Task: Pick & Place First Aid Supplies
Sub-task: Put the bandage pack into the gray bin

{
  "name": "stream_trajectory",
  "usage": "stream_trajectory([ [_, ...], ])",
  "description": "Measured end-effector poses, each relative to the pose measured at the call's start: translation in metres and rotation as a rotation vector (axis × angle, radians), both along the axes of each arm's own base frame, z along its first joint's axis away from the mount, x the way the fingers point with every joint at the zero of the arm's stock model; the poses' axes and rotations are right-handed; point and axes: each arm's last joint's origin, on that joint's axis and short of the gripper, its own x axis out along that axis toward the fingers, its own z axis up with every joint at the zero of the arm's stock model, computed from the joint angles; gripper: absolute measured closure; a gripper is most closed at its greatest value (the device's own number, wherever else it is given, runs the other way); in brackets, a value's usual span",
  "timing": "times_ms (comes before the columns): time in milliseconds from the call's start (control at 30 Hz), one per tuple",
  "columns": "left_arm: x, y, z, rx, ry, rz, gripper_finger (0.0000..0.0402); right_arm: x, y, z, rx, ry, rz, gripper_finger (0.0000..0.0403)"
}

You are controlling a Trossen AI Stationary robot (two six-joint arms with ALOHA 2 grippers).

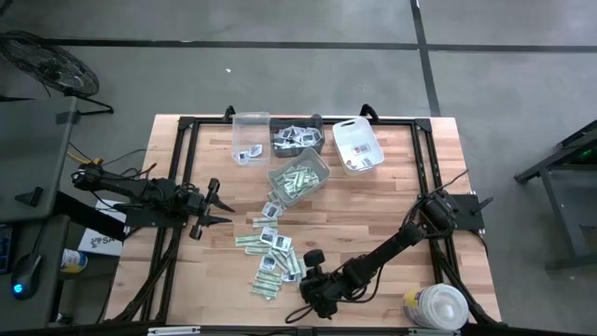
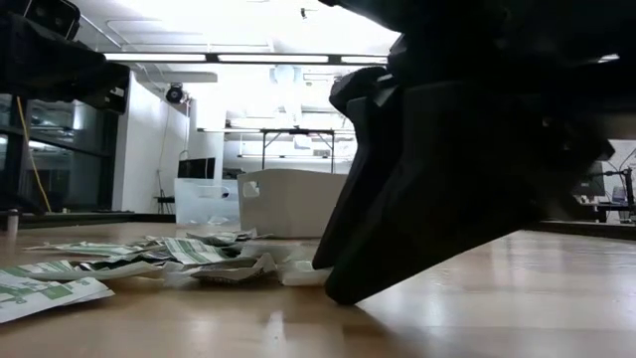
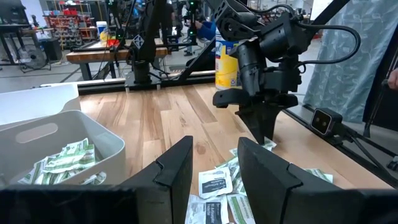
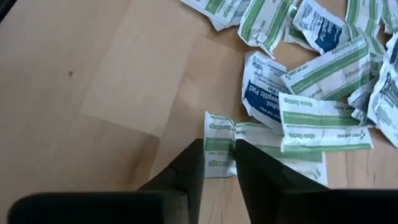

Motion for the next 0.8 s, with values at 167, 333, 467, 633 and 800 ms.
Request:
stream_trajectory([
  [167,0.0,0.0,0.0,0.0,0.0,0.0,0.0273,-0.0003,0.0003,-0.0003,0.015,0.007,-0.001,0.0351],
  [333,0.0,0.0,0.0,0.0,0.0,0.0,0.0273,-0.0005,0.0007,-0.0005,0.032,0.018,0.01,0.0388],
  [467,0.0,0.0,0.0,0.0,0.0,0.0,0.0273,-0.0003,0.0013,-0.0005,0.036,0.012,0.013,0.0398],
  [633,0.0,0.0,0.0,0.0,0.0,0.0,0.0273,-0.0011,0.0029,0.0002,0.077,0.006,-0.031,0.0401],
  [800,0.0,0.0,0.0,0.0,0.0,0.0,0.0273,-0.0038,0.0056,0.0062,0.108,-0.006,-0.057,0.0401],
])
